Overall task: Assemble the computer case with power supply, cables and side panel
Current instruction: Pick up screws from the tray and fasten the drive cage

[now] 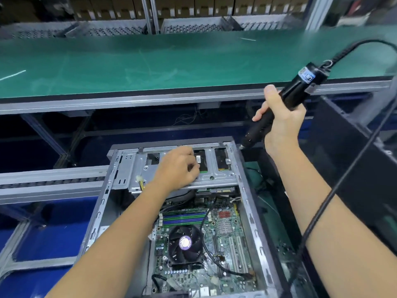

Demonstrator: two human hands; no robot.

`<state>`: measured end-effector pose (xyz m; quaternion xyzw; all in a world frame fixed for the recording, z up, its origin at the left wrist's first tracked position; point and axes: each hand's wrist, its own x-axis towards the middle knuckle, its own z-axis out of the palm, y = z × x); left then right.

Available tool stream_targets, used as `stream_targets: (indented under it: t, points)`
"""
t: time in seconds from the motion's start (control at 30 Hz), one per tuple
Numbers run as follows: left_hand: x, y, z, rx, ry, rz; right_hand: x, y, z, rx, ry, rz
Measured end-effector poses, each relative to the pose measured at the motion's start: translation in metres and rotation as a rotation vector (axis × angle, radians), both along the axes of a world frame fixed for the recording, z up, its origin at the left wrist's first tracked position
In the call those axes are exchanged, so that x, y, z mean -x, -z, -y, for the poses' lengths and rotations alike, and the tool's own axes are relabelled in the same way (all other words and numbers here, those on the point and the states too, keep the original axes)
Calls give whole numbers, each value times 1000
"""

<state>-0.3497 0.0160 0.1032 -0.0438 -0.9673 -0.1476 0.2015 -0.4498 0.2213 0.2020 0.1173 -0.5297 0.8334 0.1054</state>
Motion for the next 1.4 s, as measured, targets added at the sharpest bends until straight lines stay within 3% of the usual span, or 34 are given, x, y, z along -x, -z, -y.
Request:
stream_targets:
  t: [0.17,0.37,0.47,0.67,0.77,1.07,1.2,1.4]
  points:
    - [10,-12,-35,78,-32,85,-8,21,-63,-58,58,26]
    - [32,-27,-140,41,293,152,-10,71,-123,-158,15,89]
    - [46,-23,-193,121,372,356,-9,100,-146,-176,-33,153]
    - [61,18,-275,412,377,1006,-17,154,-186,-181,-119,239]
    - [67,41,-295,440,305,1158,-24,172,-201,-182,-148,252]
    - [44,112,-317,191,-118,1128,-36,191,-216,-159,-275,315]
    - [36,139,-322,180,-154,1033,-38,199,-219,-161,-295,337]
    - [36,164,-334,139,-179,1100,-35,205,-223,-203,-313,368]
